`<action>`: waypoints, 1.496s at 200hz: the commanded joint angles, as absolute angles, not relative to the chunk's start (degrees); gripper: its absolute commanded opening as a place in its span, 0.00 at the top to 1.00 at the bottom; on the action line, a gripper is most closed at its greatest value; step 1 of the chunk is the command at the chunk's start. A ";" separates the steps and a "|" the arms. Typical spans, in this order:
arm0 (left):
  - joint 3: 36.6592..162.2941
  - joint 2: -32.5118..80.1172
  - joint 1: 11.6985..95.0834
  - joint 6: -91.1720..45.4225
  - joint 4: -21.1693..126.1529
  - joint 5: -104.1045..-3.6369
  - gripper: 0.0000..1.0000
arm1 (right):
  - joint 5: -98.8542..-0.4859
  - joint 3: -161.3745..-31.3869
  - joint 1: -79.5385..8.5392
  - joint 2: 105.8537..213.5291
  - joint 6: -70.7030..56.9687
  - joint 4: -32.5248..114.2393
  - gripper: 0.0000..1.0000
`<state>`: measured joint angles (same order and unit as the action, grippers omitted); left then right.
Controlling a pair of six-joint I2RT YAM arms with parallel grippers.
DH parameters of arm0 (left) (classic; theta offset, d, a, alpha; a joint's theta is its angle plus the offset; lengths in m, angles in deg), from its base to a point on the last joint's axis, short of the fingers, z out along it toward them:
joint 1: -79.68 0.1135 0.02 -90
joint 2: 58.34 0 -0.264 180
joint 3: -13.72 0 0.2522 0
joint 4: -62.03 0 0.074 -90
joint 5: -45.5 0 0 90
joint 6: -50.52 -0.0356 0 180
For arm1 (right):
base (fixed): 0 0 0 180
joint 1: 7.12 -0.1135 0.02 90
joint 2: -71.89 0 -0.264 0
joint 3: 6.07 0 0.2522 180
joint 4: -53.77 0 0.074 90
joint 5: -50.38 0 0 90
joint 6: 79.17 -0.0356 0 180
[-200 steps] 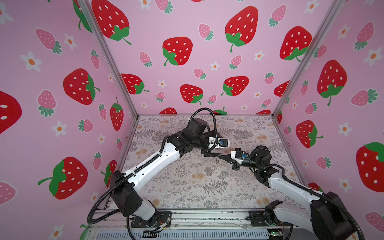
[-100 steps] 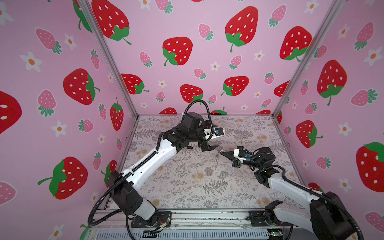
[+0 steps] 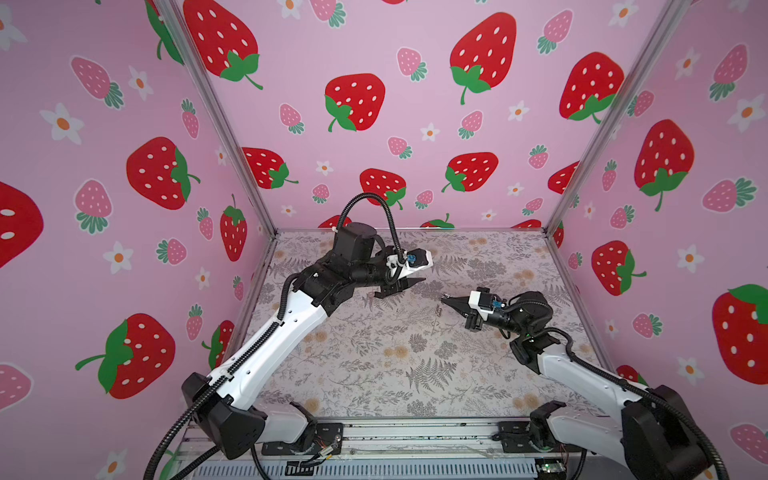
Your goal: Put the keys on the keyring
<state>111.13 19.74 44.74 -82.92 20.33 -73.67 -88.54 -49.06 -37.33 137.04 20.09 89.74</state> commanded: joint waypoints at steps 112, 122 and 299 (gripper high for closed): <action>109.66 22.75 39.30 -80.56 20.09 -76.17 0.63 | -88.07 -53.50 -37.18 132.95 22.87 82.22 1.00; 110.35 23.20 38.96 -80.57 19.50 -75.99 0.64 | -87.97 -53.58 -37.18 132.89 22.96 81.95 1.00; 112.44 25.63 38.21 -82.18 19.37 -77.06 0.79 | -88.13 -53.84 -37.18 132.74 24.30 80.64 1.00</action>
